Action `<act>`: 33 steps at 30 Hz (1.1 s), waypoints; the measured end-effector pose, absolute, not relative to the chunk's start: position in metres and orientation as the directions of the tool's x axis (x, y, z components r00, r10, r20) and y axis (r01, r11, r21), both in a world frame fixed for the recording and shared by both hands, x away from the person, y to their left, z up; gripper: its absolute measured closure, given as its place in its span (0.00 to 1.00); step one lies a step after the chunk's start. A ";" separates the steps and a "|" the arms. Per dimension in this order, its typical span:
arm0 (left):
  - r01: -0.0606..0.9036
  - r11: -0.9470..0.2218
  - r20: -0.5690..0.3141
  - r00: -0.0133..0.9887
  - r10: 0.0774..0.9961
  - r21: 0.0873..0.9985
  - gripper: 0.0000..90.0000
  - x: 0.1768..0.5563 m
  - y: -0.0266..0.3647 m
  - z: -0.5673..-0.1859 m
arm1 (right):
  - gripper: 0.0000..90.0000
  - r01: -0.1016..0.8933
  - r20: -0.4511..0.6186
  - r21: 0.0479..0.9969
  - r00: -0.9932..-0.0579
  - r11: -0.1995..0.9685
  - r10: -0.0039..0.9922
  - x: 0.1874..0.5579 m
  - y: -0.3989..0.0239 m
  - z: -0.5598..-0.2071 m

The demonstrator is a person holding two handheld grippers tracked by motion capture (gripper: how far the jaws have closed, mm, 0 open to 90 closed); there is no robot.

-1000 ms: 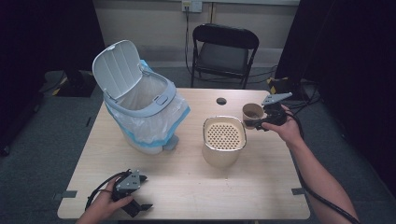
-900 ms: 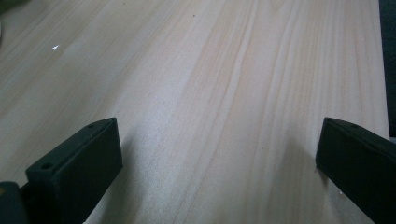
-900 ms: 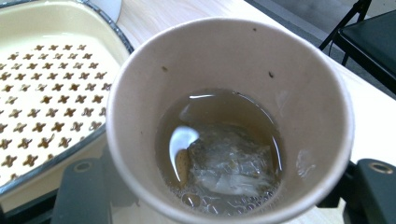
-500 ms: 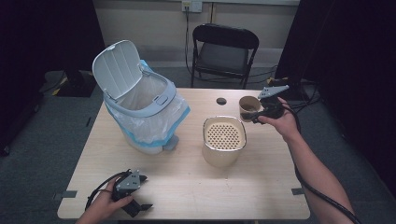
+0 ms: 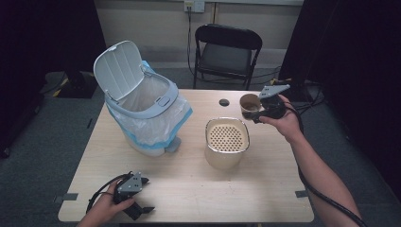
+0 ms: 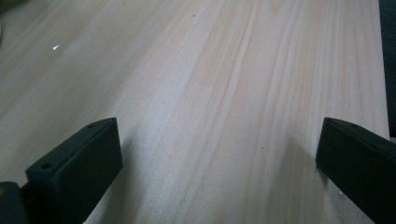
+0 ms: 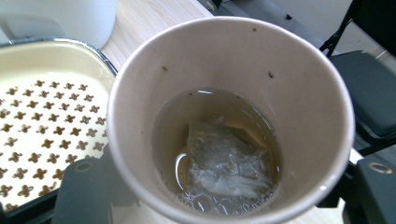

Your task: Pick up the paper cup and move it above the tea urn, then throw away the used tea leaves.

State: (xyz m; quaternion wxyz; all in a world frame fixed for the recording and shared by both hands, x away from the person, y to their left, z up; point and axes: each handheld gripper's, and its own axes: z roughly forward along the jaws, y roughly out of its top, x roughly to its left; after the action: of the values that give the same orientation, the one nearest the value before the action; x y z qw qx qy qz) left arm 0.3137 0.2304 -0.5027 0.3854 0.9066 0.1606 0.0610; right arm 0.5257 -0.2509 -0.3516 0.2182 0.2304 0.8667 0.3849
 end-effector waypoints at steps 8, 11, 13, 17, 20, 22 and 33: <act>0.247 -0.654 -0.014 0.940 0.340 0.715 0.00 0.314 0.231 -0.503 | 0.33 0.170 -0.263 0.770 -0.794 0.615 0.548 0.519 -0.245 -0.348; 0.245 -0.652 -0.013 0.941 0.339 0.718 0.00 0.314 0.230 -0.503 | 0.33 0.155 -0.283 0.761 -0.794 0.630 0.537 0.517 -0.244 -0.346; 0.247 -0.653 -0.014 0.940 0.340 0.716 0.00 0.314 0.230 -0.503 | 0.33 0.146 -0.295 0.756 -0.794 0.638 0.532 0.515 -0.242 -0.345; 0.245 -0.652 -0.014 0.941 0.339 0.717 0.00 0.314 0.230 -0.503 | 0.33 0.112 -0.331 0.750 -0.789 0.652 0.517 0.509 -0.237 -0.343; 0.246 -0.652 -0.014 0.941 0.339 0.717 0.00 0.314 0.230 -0.503 | 0.33 0.094 -0.351 0.740 -0.790 0.666 0.502 0.506 -0.233 -0.340; 0.244 -0.651 -0.012 0.941 0.339 0.719 0.00 0.314 0.230 -0.503 | 0.33 0.086 -0.357 0.740 -0.790 0.667 0.499 0.505 -0.231 -0.339; 0.247 -0.653 -0.014 0.940 0.340 0.716 0.00 0.314 0.231 -0.503 | 0.33 0.032 -0.420 0.722 -0.774 0.691 0.474 0.497 -0.227 -0.333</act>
State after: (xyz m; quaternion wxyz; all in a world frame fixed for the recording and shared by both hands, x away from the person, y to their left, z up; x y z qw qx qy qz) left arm 0.3136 0.2305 -0.5027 0.3840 0.9070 0.1619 0.0607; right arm 0.4971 -0.2265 -0.3334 0.3031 0.1457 0.8682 0.3649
